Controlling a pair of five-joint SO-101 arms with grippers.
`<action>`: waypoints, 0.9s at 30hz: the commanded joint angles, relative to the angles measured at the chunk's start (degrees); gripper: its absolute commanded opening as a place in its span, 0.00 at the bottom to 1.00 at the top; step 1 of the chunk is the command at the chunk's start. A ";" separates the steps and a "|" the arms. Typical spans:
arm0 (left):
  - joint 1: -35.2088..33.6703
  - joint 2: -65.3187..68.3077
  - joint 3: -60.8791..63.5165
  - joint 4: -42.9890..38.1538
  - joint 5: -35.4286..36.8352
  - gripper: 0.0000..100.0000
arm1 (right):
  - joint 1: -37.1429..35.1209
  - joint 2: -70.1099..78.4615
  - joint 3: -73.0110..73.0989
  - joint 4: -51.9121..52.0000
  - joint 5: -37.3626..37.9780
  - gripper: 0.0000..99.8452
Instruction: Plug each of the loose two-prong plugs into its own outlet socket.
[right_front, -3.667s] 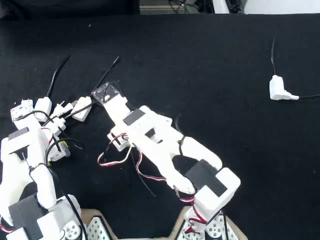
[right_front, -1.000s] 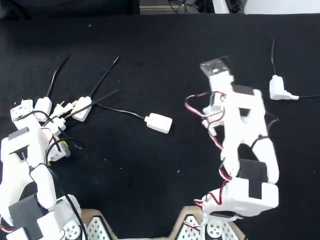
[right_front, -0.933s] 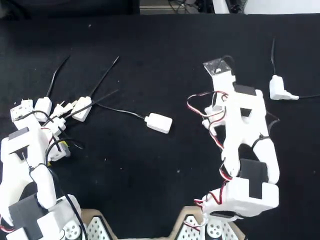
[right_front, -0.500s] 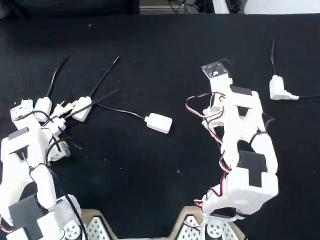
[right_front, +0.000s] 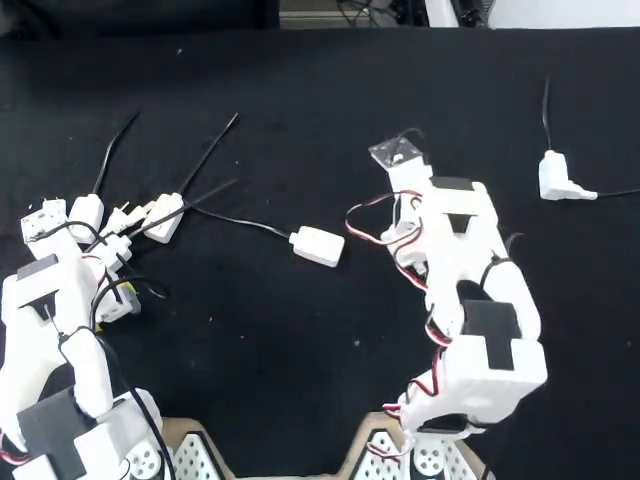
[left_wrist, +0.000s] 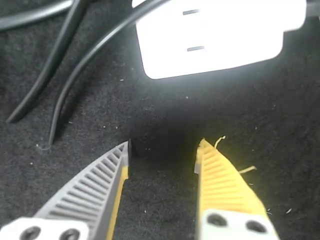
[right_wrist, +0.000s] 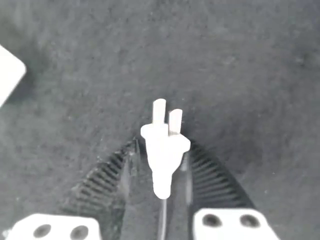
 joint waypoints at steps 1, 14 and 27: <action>0.84 -1.67 -0.13 -0.62 0.53 0.22 | -1.14 -2.68 -0.84 -0.09 -0.35 0.03; 0.84 -1.67 -0.04 -0.62 0.53 0.22 | -2.20 -2.24 -0.04 0.09 -5.89 0.07; 0.84 -1.67 -0.13 -0.62 0.53 0.22 | 1.49 -1.98 0.04 0.44 -5.80 0.01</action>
